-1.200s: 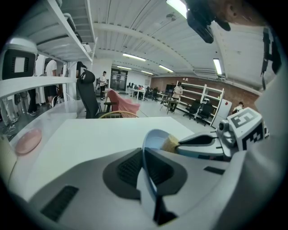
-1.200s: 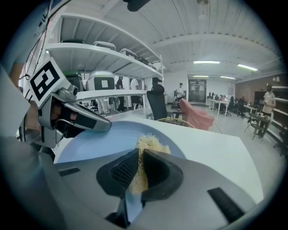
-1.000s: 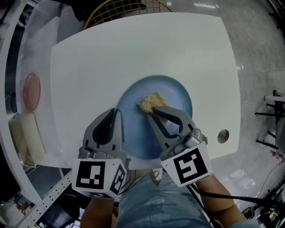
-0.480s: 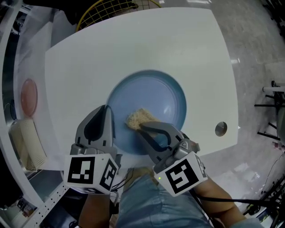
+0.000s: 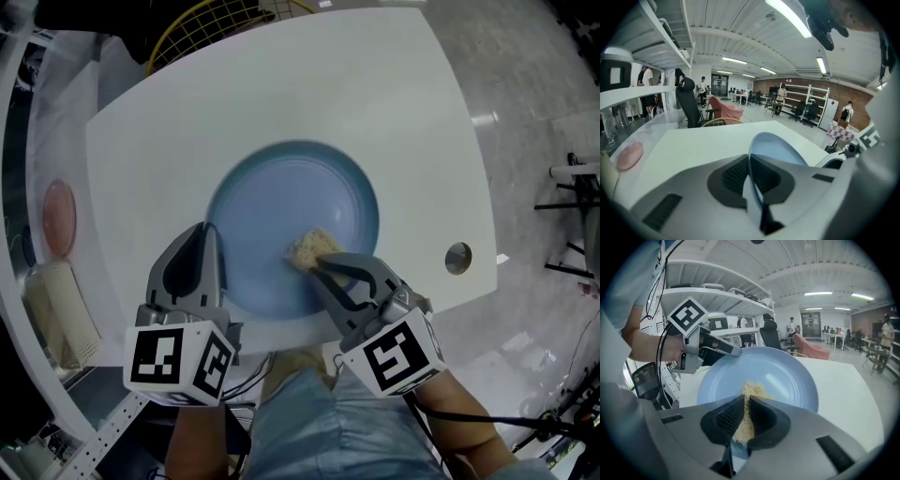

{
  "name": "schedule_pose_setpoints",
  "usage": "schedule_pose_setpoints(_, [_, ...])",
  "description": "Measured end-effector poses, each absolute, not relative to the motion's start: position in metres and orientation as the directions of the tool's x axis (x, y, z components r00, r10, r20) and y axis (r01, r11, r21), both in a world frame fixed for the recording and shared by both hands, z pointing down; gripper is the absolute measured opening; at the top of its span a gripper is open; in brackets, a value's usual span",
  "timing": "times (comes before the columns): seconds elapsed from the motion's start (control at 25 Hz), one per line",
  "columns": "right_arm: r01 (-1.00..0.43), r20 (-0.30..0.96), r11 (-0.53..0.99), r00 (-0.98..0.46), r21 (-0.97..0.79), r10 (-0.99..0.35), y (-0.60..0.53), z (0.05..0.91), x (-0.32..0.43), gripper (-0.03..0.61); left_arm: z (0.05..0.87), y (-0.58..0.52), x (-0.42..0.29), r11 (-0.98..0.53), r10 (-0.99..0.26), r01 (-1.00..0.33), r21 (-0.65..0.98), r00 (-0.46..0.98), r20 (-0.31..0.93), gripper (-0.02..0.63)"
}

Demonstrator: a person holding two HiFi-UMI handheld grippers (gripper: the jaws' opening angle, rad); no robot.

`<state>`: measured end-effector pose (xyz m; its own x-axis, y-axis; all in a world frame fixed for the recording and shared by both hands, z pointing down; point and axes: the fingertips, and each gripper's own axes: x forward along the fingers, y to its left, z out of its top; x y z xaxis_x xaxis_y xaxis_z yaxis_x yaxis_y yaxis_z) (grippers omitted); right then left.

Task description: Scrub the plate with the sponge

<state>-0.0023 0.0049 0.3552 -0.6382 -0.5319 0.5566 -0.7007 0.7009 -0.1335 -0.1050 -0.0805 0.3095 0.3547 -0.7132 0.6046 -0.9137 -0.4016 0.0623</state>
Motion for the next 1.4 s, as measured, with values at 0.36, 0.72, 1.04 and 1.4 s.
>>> schedule_pose_setpoints(0.36, [-0.806, 0.608, 0.587, -0.503, -0.074, -0.614, -0.013, 0.363, 0.034, 0.040, 0.308, -0.079, -0.105, -0.406, -0.723, -0.913, 0.047, 0.352, 0.595, 0.023])
schedule_pose_setpoints(0.72, [-0.837, 0.560, 0.542, -0.484, -0.072, -0.672, -0.035, 0.349, 0.032, 0.040, 0.337, -0.083, -0.113, -0.418, -0.702, -0.906, 0.063, 0.367, 0.610, 0.023])
schedule_pose_setpoints(1.04, [-0.841, 0.575, 0.535, -0.475, -0.075, -0.666, -0.041, 0.349, 0.023, 0.040, 0.370, -0.086, -0.123, -0.416, -0.667, -0.906, 0.078, 0.363, 0.651, 0.023])
schedule_pose_setpoints(1.4, [-0.840, 0.574, 0.538, -0.472, -0.062, -0.669, -0.045, 0.346, 0.020, 0.040, 0.373, -0.087, -0.131, -0.394, -0.682, -0.916, 0.075, 0.346, 0.644, 0.057])
